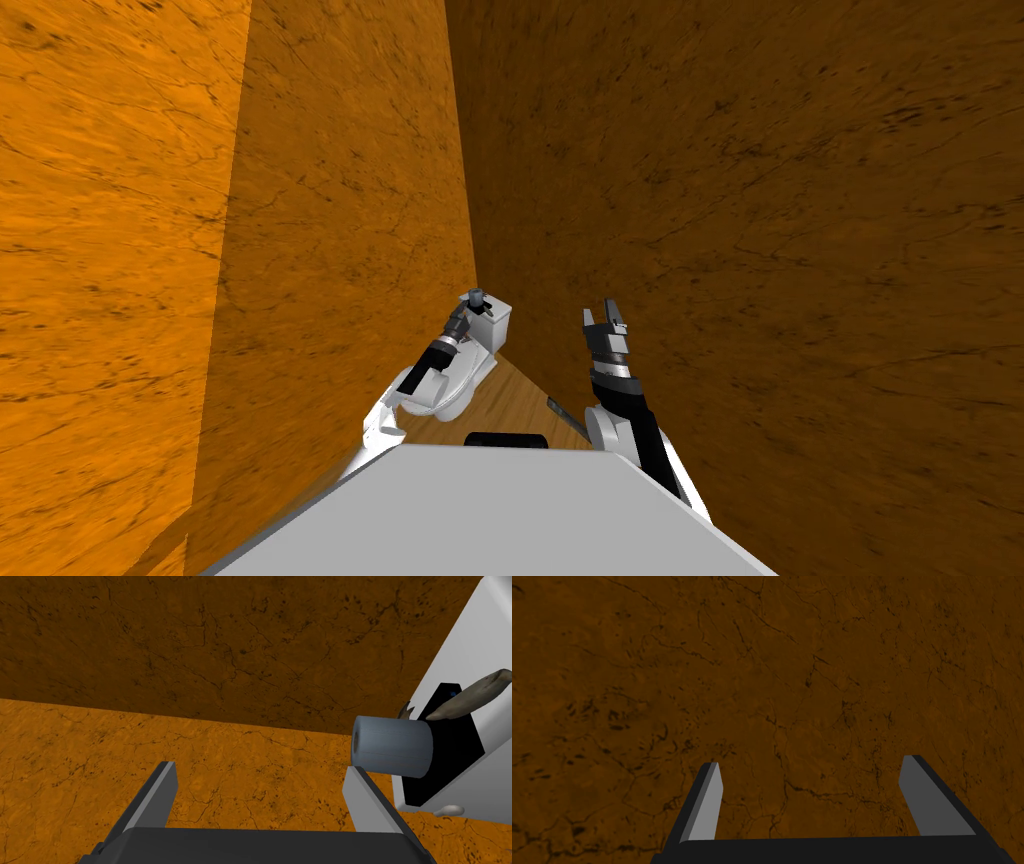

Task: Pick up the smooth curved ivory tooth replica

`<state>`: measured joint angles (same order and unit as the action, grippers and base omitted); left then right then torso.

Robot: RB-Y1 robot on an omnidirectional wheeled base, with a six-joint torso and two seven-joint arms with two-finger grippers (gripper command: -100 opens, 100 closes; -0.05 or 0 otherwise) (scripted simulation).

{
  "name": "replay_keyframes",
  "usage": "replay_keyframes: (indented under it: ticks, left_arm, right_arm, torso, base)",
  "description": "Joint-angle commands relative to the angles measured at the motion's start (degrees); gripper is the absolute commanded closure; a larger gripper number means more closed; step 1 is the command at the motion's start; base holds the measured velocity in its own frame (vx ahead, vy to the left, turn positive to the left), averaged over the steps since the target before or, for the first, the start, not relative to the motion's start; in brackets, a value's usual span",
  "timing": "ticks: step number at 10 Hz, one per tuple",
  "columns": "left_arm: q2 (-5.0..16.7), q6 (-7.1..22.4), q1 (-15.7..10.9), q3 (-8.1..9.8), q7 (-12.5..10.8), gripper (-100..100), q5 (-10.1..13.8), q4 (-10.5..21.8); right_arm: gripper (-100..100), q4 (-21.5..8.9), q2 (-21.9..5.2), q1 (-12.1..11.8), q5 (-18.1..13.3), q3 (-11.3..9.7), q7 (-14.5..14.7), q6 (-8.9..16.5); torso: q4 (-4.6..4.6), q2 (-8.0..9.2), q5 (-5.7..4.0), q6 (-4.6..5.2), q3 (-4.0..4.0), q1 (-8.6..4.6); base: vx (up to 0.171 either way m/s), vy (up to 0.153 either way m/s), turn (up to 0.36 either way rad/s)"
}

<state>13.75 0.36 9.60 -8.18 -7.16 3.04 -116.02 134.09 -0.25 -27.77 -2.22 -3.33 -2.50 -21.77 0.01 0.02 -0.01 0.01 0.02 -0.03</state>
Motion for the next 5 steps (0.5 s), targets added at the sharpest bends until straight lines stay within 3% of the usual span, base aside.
replay_keyframes:
  ticks: [1, 2, 3, 5]
  left_arm:
    - [0.5, 2.9, -1.1, -0.06, 0.2, -100, 0.3, 0.6]
    - [0.5, 3.3, -1.1, -0.06, 0.2, -100, 0.3, 0.6]
    - [1.3, 5.8, -3.5, -0.46, 0.9, -100, 0.8, 2.1]
    - [1.3, 7.5, -3.5, -0.46, 0.9, -100, 0.8, 2.1]
  right_arm:
    - [0, 0.0, 0.0, 0.0, 0.0, 0.0, 0.0, 0.0]
    - [0, 0.0, 0.0, 0.0, 0.0, 0.0, 0.0, 0.0]
    - [0, 0.0, 0.0, 0.0, 0.0, 0.0, 0.0, 0.0]
    - [0, 0.0, 0.0, 0.0, 0.0, 0.0, 0.0, 0.0]
  torso:
    - [0.00, 0.00, 0.00, 0.00, 0.00, 0.00]
    - [0.00, 0.00, 0.00, -0.02, 0.00, 0.01]
    - [0.00, -0.01, 0.00, -0.03, 0.00, 0.03]
    - [-0.01, -0.02, 0.00, -0.02, -0.01, 0.01]
  base:
    - [-0.014, -0.011, -0.030]
    - [0.000, 0.000, 0.000]
    - [-0.005, -0.009, -0.061]
    - [-0.004, -0.010, -0.018]
